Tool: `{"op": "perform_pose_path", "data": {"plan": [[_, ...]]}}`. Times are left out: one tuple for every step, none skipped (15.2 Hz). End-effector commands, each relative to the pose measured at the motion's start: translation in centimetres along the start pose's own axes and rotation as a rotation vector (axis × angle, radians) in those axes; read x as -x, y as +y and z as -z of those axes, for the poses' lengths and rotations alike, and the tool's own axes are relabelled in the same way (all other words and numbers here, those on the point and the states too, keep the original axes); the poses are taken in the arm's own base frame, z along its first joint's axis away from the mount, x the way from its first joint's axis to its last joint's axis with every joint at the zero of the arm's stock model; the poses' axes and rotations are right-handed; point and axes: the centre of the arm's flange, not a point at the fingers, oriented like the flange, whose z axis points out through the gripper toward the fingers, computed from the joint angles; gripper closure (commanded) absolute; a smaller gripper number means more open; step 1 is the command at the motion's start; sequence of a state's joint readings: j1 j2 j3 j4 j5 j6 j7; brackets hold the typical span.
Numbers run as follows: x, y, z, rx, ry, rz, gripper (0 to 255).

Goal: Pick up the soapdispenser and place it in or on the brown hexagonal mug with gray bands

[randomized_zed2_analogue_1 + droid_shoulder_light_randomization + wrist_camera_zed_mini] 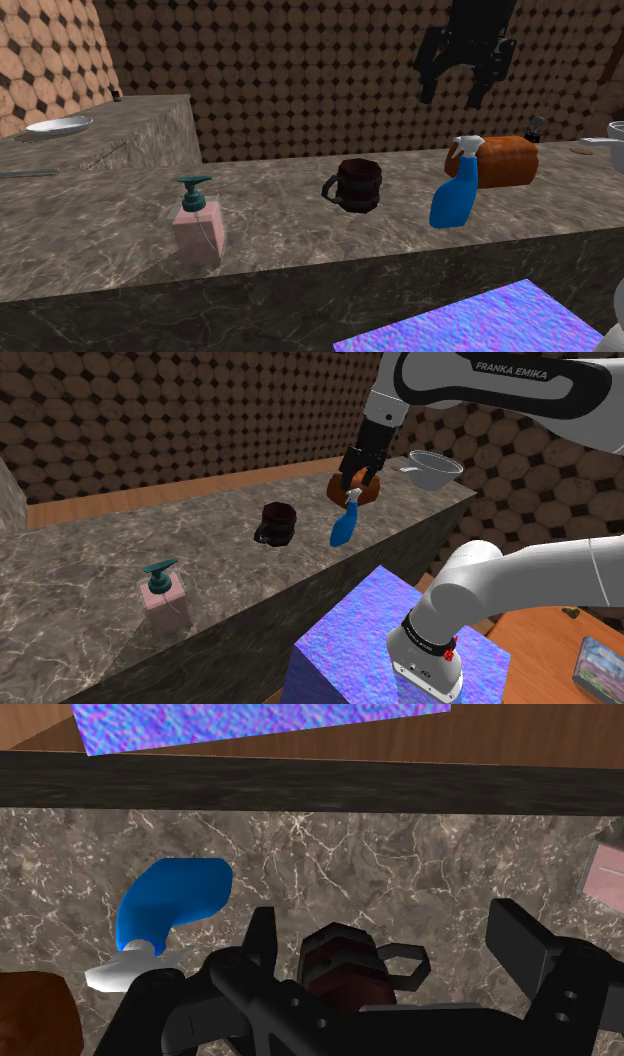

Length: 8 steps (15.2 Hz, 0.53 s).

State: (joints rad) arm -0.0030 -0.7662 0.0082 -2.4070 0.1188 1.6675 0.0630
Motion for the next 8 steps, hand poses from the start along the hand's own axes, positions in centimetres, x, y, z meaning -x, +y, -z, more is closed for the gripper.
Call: {"op": "perform_pose_path", "data": {"plan": [[0.0,0.0,0.0,0.0,0.0,0.0,0],[-0.5,-1.1,-0.5,0.0,-0.003,0.004,0],[-1.0,-2.3,-0.9,0.001,-0.005,0.008,0],[-1.5,-3.4,-1.4,0.001,-0.008,0.012,0],[-2.0,-4.6,-1.9,0.002,-0.011,0.016,0],[-2.5,-5.7,-2.4,0.002,-0.013,0.02,0],[-3.0,-6.9,-2.9,0.003,-0.016,0.024,0],[-3.5,-8.1,-3.3,0.003,-0.018,0.028,0]]}}
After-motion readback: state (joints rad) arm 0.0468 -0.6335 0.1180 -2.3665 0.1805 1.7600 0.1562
